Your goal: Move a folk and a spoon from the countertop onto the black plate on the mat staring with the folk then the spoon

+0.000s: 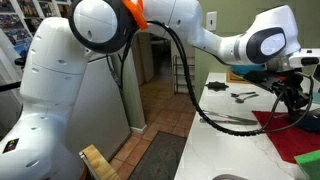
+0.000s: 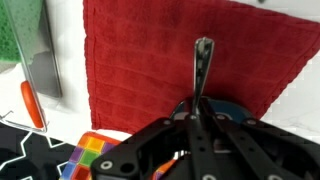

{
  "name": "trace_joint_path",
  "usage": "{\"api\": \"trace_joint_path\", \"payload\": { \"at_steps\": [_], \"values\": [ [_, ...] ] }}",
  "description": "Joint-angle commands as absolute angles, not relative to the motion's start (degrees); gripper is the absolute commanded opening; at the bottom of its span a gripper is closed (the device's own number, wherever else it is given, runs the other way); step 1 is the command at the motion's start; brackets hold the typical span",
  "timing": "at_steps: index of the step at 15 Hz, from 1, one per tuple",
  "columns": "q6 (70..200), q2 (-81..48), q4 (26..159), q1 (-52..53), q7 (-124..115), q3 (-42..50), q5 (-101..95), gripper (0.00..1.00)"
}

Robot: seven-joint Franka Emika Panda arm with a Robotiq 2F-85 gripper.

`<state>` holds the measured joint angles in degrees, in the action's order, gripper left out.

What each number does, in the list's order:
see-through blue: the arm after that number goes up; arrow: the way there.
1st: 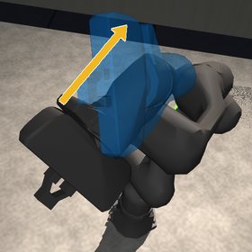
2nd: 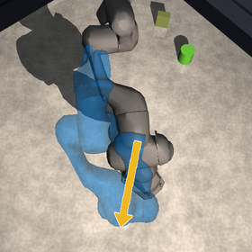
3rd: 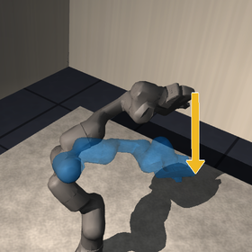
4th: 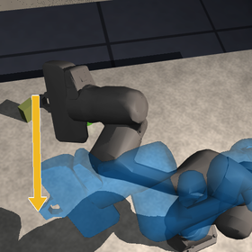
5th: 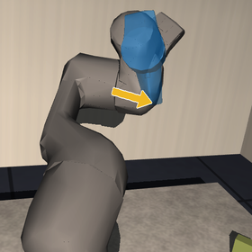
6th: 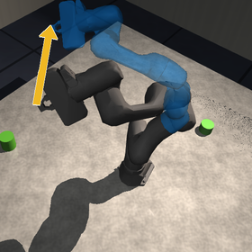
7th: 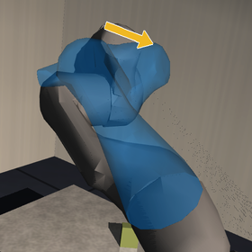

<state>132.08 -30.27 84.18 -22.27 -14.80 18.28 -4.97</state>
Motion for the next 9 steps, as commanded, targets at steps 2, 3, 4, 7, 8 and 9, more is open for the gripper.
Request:
{"api": "trace_joint_path", "payload": {
  "at_steps": [2,3,4,7,8,9],
  "values": [
    [127.7,-36.4,75.9,-25.6,-7.2,16.4,-1.7,0.02],
    [127.3,-37.4,74.7,-26.2,-5.6,15.9,-1.1,0.02],
    [126.9,-38.4,73.5,-26.7,-4.3,15.5,-0.5,0.02],
    [126.3,-41.1,70.1,-28.0,-1.0,14.2,0.7,0.02],
    [126.2,-42.0,69.1,-28.4,0.0,13.8,1.1,0.02],
    [126.3,-42.9,67.9,-28.7,0.8,13.5,1.2,0.02]
  ]
}}
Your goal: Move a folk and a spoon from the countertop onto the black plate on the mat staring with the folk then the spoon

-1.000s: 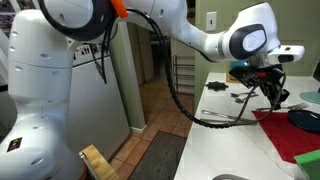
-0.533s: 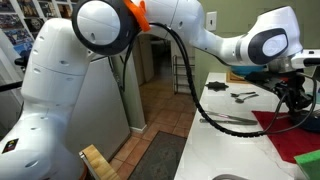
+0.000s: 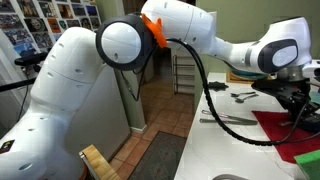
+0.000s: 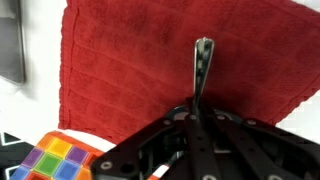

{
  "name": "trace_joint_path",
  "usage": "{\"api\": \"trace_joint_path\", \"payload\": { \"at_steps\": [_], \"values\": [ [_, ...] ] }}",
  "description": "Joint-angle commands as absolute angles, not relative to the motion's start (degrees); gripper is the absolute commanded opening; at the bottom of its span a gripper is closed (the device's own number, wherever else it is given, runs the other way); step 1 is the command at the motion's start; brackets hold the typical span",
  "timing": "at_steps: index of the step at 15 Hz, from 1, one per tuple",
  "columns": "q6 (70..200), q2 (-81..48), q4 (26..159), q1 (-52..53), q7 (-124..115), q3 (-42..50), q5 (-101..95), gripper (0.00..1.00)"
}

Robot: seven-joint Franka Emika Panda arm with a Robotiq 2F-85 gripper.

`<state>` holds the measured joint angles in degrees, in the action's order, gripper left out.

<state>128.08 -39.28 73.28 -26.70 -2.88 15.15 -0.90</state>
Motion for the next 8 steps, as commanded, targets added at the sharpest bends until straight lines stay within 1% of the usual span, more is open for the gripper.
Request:
{"api": "trace_joint_path", "payload": {
  "at_steps": [1,8],
  "values": [
    [126.1,-43.8,66.8,-28.9,1.4,13.3,1.2,0.02],
    [125.5,-48.6,60.5,-30.1,5.7,11.8,0.9,0.02]
  ]
}}
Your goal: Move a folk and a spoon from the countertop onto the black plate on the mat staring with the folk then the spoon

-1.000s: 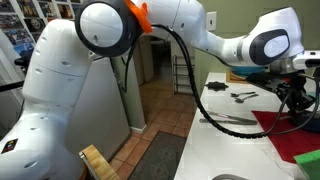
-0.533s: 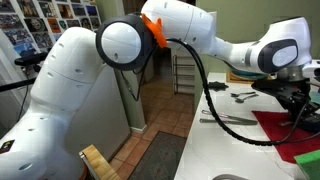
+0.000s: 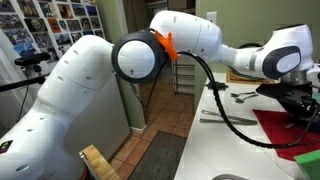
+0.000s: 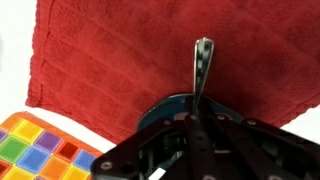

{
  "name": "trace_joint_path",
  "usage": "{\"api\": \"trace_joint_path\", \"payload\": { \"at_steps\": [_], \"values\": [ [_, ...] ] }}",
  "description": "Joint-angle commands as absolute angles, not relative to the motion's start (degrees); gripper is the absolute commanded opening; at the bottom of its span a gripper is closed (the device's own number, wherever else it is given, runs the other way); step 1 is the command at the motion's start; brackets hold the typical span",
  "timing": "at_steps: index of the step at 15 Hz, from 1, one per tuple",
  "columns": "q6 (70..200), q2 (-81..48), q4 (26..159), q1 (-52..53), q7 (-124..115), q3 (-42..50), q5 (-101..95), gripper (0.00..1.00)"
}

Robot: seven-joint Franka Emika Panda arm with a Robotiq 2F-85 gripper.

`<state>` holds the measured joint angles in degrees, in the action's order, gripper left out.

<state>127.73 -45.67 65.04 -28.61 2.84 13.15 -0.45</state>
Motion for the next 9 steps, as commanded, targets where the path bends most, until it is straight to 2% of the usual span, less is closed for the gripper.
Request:
{"api": "trace_joint_path", "payload": {
  "at_steps": [1,8,9],
  "values": [
    [125.3,-49.1,59.8,-30.2,6.2,11.7,0.8,0.02],
    [124.3,-50.7,57.2,-31.1,7.6,10.8,0.8,0.02],
    [124.2,-50.9,57.0,-31.2,7.6,10.7,0.8,0.09]
  ]
}}
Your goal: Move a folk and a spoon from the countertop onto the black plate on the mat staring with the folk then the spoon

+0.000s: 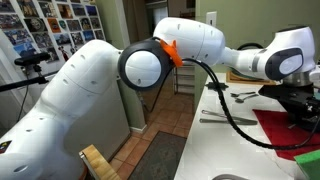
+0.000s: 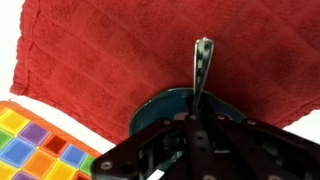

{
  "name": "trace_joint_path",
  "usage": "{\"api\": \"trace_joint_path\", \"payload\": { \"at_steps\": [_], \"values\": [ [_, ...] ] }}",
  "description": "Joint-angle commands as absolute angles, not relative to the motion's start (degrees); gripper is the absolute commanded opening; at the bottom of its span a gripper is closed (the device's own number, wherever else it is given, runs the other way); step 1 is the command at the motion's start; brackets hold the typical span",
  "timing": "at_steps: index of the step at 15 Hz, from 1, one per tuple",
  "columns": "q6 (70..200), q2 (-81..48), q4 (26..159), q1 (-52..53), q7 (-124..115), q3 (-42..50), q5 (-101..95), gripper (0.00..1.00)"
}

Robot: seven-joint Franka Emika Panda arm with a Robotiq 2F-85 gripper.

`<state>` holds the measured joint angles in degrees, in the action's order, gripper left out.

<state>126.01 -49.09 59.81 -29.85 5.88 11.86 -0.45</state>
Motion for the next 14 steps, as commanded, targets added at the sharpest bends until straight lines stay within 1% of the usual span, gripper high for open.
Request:
{"api": "trace_joint_path", "payload": {
  "at_steps": [1,3,4,5,7,8,11,12,13,14],
  "values": [
    [124.1,-51.0,56.8,-31.3,7.6,10.7,0.8,0.14],
    [124.2,-51.0,56.6,-31.4,7.7,10.5,0.8,0.21],
    [124.3,-51.1,56.5,-31.5,7.7,10.5,0.7,0.3],
    [124.3,-51.0,56.4,-31.5,7.8,10.4,0.7,0.29],
    [124.6,-50.8,56.4,-31.6,7.8,10.3,0.8,0.39],
    [124.8,-50.5,56.5,-31.7,7.9,10.1,0.9,0.36],
    [125.3,-49.6,56.5,-31.8,8.0,9.4,1.1,0.38],
    [125.1,-49.4,56.2,-31.9,8.1,9.2,1.1,0.37],
    [124.9,-48.9,56.4,-32.0,8.1,8.8,1.3,0.38],
    [124.5,-48.3,56.8,-31.9,8.1,8.5,1.3,0.36]
  ]
}}
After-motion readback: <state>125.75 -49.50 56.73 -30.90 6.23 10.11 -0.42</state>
